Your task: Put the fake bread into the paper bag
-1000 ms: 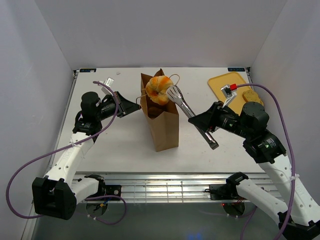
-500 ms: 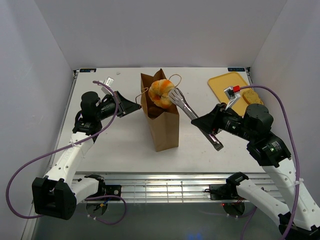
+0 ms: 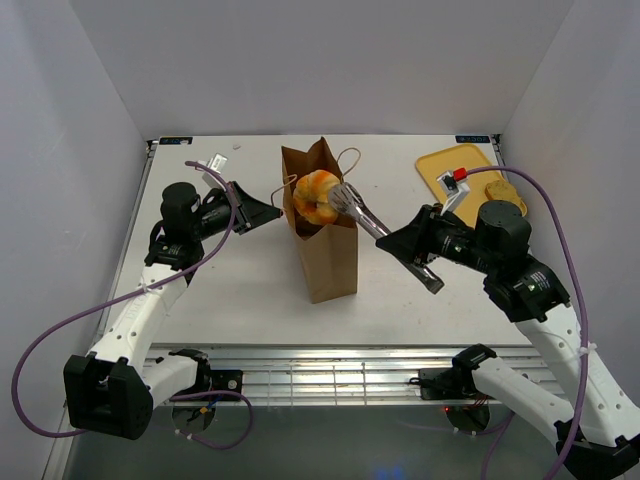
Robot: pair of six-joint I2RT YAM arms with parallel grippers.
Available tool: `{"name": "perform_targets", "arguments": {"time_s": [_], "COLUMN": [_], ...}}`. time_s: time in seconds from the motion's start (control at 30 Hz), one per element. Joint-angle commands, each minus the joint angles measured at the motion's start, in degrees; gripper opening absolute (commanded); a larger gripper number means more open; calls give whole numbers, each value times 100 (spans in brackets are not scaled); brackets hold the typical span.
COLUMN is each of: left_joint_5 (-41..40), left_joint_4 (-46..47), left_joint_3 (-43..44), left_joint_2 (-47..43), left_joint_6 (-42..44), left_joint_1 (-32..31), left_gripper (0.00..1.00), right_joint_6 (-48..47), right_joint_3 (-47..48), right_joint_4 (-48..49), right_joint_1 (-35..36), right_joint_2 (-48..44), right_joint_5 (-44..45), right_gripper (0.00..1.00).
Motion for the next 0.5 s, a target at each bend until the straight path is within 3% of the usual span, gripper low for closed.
{"name": "perform_targets", "arguments": {"time_s": [0.0,0.1,0.47], "left_joint_5": [46,55,55], "left_joint_4": [-119,-119,-84], "left_joint_3": [191,192,157], "left_joint_2": [-153,-153,-144], "left_joint_6": [44,35,35], "left_joint_1": [-25,-25,-25], "left_gripper": [0,0,0], "right_joint_6": [-128,-154,-67], "right_joint_3": [138,182,594], "right_joint_4": [392,322,418], "right_joint_1": [19,28,19], "right_joint_2": [-85,-111,-6], "right_joint_5": [149,237,334], "right_gripper": [43,48,47]}}
